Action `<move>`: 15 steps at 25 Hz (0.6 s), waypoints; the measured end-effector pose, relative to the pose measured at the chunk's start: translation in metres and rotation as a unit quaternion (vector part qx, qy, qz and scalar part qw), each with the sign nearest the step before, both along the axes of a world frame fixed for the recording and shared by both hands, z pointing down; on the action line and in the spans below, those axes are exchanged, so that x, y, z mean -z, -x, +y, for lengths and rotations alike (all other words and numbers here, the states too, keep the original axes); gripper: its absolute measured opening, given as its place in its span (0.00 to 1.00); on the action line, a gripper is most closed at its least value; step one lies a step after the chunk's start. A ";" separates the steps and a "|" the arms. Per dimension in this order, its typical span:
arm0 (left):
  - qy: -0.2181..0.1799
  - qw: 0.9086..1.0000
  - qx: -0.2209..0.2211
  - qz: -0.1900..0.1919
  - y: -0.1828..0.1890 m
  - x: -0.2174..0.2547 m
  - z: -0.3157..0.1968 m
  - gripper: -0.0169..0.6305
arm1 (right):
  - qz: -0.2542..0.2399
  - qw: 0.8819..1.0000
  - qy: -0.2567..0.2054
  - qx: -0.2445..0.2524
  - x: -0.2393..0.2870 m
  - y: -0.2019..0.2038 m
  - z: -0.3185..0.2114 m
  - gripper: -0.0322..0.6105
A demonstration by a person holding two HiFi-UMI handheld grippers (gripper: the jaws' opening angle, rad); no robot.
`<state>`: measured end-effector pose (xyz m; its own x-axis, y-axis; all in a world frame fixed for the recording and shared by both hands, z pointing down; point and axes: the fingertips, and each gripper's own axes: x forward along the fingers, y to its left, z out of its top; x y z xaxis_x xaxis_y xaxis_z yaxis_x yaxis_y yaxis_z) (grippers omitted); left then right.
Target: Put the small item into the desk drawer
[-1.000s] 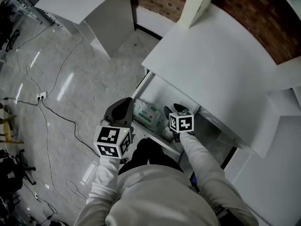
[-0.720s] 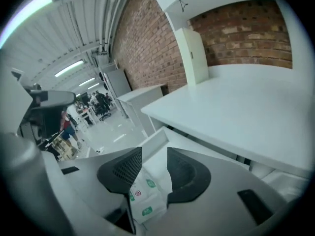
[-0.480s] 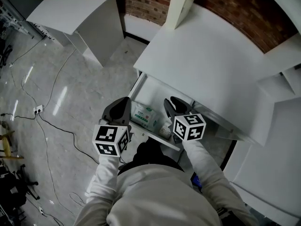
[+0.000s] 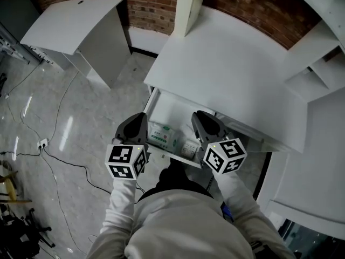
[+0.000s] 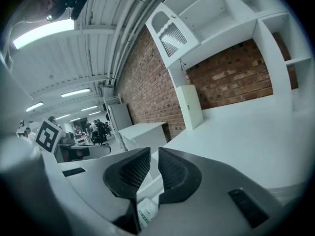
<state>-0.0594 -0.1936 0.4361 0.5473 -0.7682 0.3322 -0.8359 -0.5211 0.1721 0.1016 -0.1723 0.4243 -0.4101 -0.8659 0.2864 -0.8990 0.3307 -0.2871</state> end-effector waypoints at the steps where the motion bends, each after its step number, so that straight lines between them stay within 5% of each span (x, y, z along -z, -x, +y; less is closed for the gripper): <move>1: -0.002 1.000 -0.002 0.000 -0.001 0.001 0.001 0.05 | 0.000 1.000 -0.010 -0.005 0.008 -0.002 0.003 0.16; 15: -0.012 0.999 -0.034 0.002 -0.004 0.007 0.011 0.05 | 0.026 0.996 -0.071 -0.050 0.058 -0.005 0.042 0.09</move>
